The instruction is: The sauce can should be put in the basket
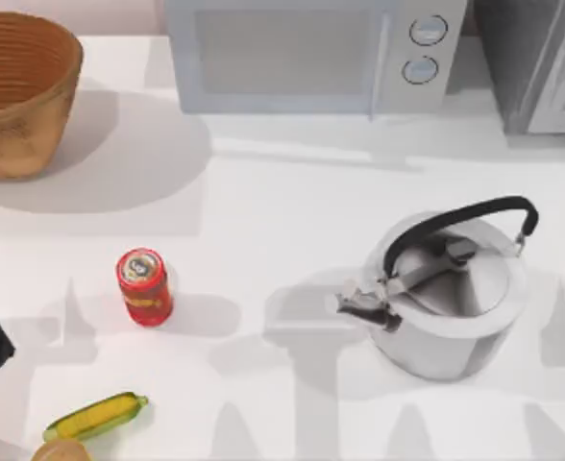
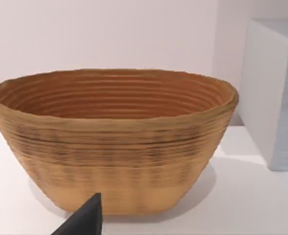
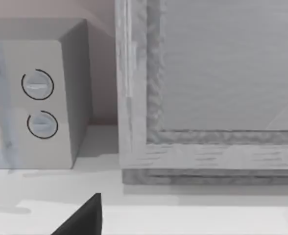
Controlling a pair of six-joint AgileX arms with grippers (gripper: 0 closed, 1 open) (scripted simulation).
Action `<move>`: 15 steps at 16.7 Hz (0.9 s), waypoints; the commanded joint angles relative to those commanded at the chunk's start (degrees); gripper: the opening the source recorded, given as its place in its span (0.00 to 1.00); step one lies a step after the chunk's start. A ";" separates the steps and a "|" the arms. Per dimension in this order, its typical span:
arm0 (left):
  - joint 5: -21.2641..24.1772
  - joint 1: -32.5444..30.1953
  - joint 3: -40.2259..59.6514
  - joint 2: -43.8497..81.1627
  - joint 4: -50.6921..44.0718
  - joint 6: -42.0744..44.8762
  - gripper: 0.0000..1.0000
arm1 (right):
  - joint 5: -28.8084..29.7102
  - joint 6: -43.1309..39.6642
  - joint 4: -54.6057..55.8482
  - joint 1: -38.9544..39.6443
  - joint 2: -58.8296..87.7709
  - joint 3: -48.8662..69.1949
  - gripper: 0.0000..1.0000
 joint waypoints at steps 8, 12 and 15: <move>3.40 1.96 4.31 9.95 -5.82 9.65 1.00 | 0.00 0.00 0.00 0.00 0.00 0.00 1.00; 10.54 3.47 12.12 23.57 -12.08 23.42 1.00 | 0.00 0.00 0.00 0.00 0.00 0.00 1.00; 17.90 4.63 19.16 36.74 -17.74 36.25 1.00 | 0.00 0.00 0.00 0.00 0.00 0.00 1.00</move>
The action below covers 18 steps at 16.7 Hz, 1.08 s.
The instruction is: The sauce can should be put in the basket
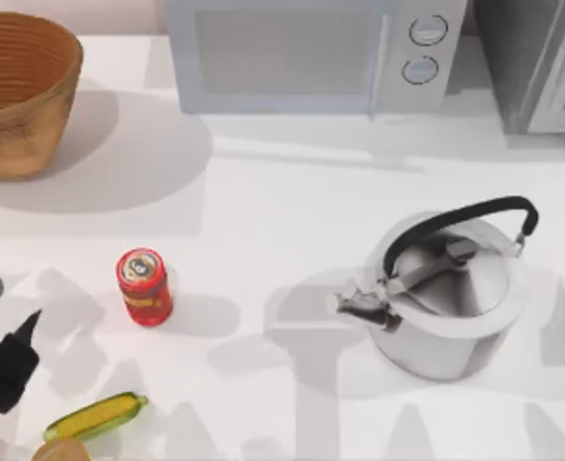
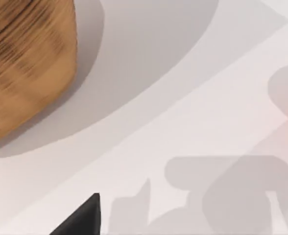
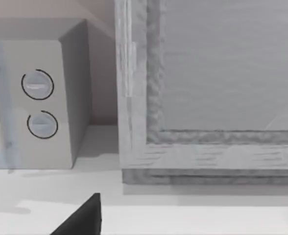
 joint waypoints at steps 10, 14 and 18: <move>30.97 4.14 24.57 50.47 -20.15 47.86 1.00 | 0.00 0.00 0.00 0.00 0.00 0.00 1.00; 43.00 5.88 32.64 68.26 -27.10 64.75 1.00 | 0.00 0.00 0.00 0.00 0.00 0.00 1.00; 52.51 7.69 38.54 82.06 -32.71 77.70 1.00 | 0.00 0.00 0.00 0.00 0.00 0.00 1.00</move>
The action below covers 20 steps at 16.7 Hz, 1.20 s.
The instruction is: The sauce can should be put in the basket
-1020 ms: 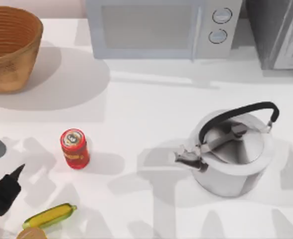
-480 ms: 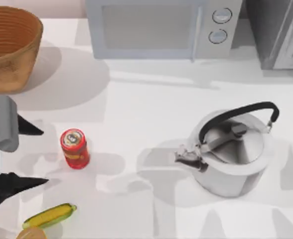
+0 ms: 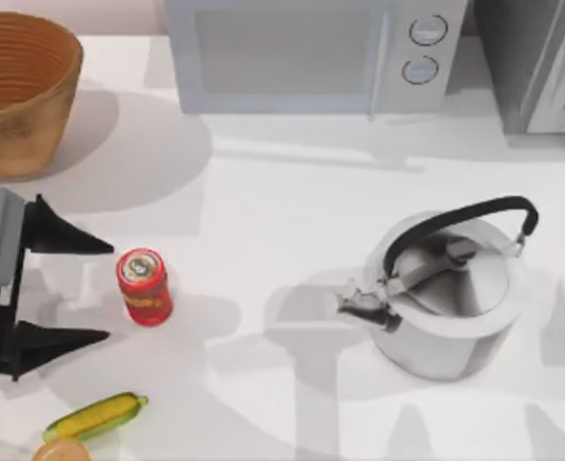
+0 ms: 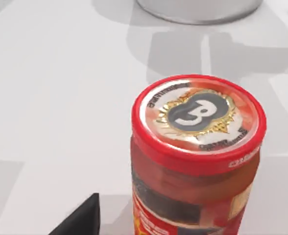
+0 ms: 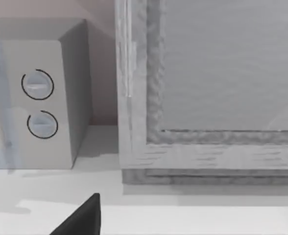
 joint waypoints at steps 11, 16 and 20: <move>5.96 1.37 3.28 8.46 -3.64 7.93 1.00 | 0.00 0.00 0.00 0.00 0.00 0.00 1.00; 7.00 -0.45 1.16 7.51 5.29 0.04 1.00 | 0.00 0.00 0.00 0.00 0.00 0.00 1.00; 7.82 -3.67 -3.11 6.58 22.11 -13.90 1.00 | 0.00 0.00 0.00 0.00 0.00 0.00 1.00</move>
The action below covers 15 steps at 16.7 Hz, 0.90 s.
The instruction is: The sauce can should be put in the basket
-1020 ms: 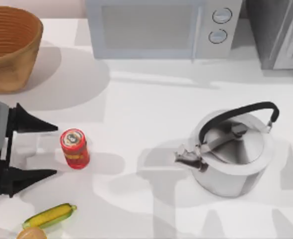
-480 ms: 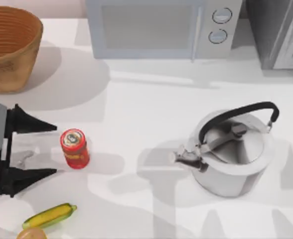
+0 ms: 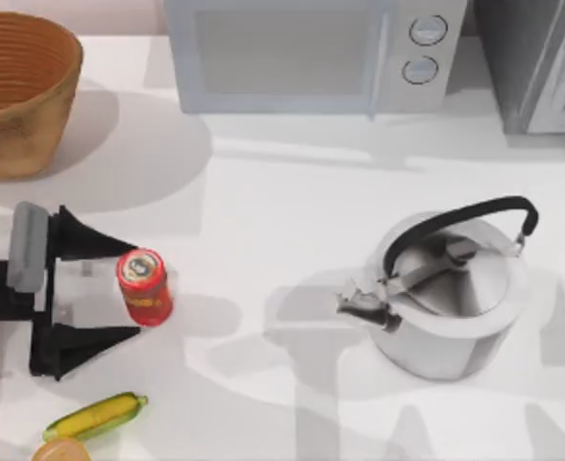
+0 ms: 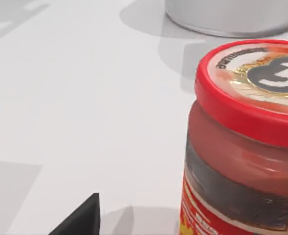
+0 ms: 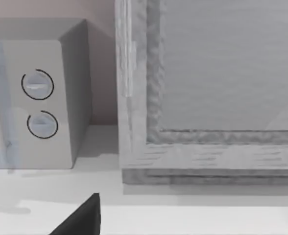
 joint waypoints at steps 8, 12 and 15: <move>-0.49 -6.32 -8.67 -2.72 34.13 -28.72 1.00 | 0.00 0.00 0.00 0.00 0.00 0.00 1.00; -0.91 -7.46 -10.00 -3.68 38.75 -33.12 1.00 | 0.00 0.00 0.00 0.00 0.00 0.00 1.00; -0.91 -7.46 -10.00 -3.68 38.75 -33.12 1.00 | 0.00 0.00 0.00 0.00 0.00 0.00 1.00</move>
